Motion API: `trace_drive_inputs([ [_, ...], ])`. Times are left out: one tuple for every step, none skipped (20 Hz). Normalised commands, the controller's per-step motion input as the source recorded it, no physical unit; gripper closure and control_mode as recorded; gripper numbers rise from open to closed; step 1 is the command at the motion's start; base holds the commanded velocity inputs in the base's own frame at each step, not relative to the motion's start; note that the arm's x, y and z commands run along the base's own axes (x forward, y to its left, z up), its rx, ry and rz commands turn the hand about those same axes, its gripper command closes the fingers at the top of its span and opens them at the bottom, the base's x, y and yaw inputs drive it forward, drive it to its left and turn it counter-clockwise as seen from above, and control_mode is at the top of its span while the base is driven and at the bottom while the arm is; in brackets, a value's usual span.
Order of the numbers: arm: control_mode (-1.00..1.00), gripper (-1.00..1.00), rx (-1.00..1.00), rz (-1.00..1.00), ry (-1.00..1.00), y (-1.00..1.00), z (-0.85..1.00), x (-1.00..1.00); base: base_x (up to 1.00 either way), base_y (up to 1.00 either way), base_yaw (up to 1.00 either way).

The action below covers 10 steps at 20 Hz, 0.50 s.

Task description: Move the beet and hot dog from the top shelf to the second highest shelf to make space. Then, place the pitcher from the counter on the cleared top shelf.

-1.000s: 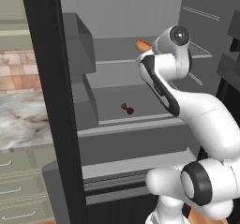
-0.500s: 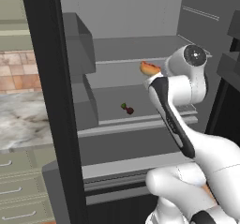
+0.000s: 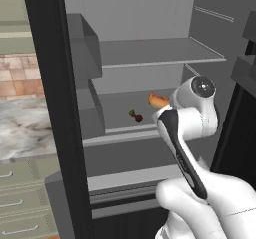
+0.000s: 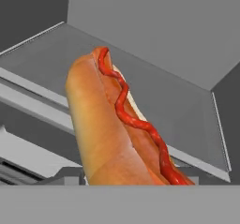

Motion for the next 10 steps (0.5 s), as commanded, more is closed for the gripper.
trace_drive_inputs([
  [-1.0,1.0,0.0,-0.07,0.13,0.0,-0.52,0.27,0.0,0.0,0.0],
  [-1.0,1.0,0.0,-0.1,0.09,0.0,-0.52,0.33,0.0,0.0,0.0],
  [-1.0,1.0,0.0,-0.11,0.07,0.0,-0.54,0.39,0.0,0.0,0.0],
  [-1.0,1.0,0.0,-0.12,0.07,0.0,-0.52,0.46,0.0,0.0,0.0],
  [-1.0,1.0,0.0,-0.12,0.07,0.0,-0.54,0.51,0.0,0.0,0.0],
  [-1.0,1.0,0.0,-0.12,0.07,0.0,-0.56,0.54,0.0,0.0,0.0],
  [-1.0,1.0,0.0,-0.13,0.06,-0.01,-0.54,0.58,0.0,0.0,0.0],
  [-1.0,1.0,0.0,-0.14,0.06,-0.07,-0.48,0.62,0.0,0.0,0.0],
  [-1.0,1.0,0.0,-0.15,0.04,-0.14,-0.39,0.59,0.0,0.0,0.0],
  [-1.0,1.0,0.0,-0.15,0.01,-0.18,-0.26,0.56,0.0,0.0,0.0],
])
